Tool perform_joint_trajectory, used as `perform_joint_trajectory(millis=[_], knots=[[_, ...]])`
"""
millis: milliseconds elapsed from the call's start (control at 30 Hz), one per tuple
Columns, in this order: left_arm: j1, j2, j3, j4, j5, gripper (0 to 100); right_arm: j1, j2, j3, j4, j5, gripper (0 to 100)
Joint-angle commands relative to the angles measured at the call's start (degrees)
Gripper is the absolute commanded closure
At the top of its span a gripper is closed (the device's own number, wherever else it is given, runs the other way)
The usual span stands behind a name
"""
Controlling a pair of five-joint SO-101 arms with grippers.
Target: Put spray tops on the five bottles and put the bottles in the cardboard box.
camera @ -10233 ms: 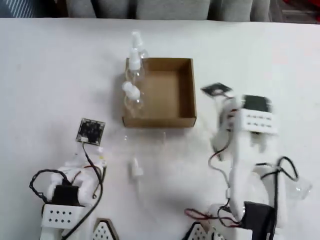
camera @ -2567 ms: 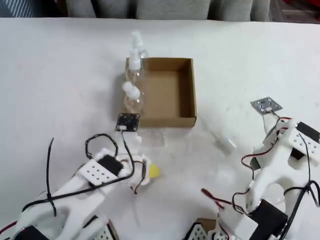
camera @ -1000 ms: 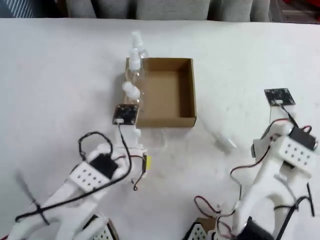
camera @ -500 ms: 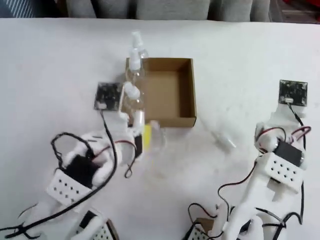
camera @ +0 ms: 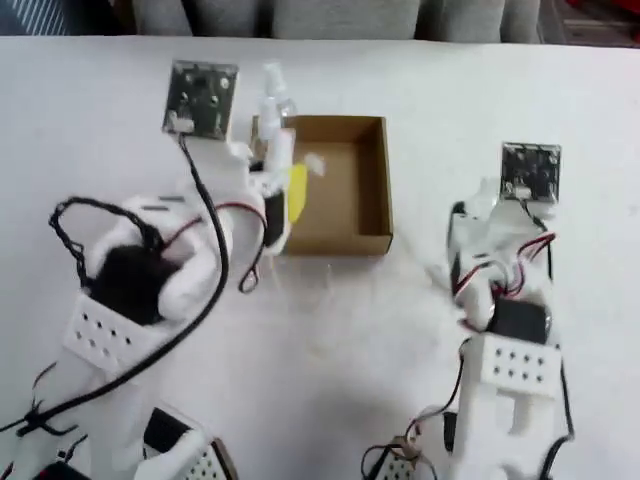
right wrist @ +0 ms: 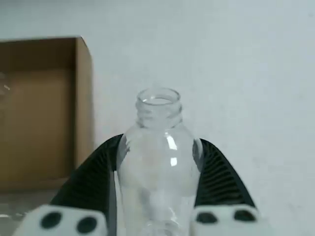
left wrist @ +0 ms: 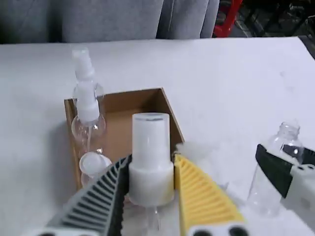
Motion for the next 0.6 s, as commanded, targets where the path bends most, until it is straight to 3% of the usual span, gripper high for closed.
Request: perform_joint_trajectory(millis=[0,133,300,433,567], knots=[[-0.92,1.54,-9.41,-0.35,-0.79,98,-8.4,-8.22,0.62,-1.19,-3.08,98.3],[-0.92,1.54,-15.3,-0.35,-0.97,98,-18.59,-14.81,0.88,-1.19,-3.08,98.3],[-0.4,1.54,-21.71,-0.35,-6.95,98,-30.11,-17.89,0.97,-1.19,-3.08,98.3],[1.01,1.54,-24.44,-0.35,-10.29,98,-35.65,-18.24,2.9,-2.33,-3.08,98.3],[5.23,1.45,-24.53,-0.35,-13.19,98,-37.93,-19.91,10.73,-10.33,-2.99,98.3]])
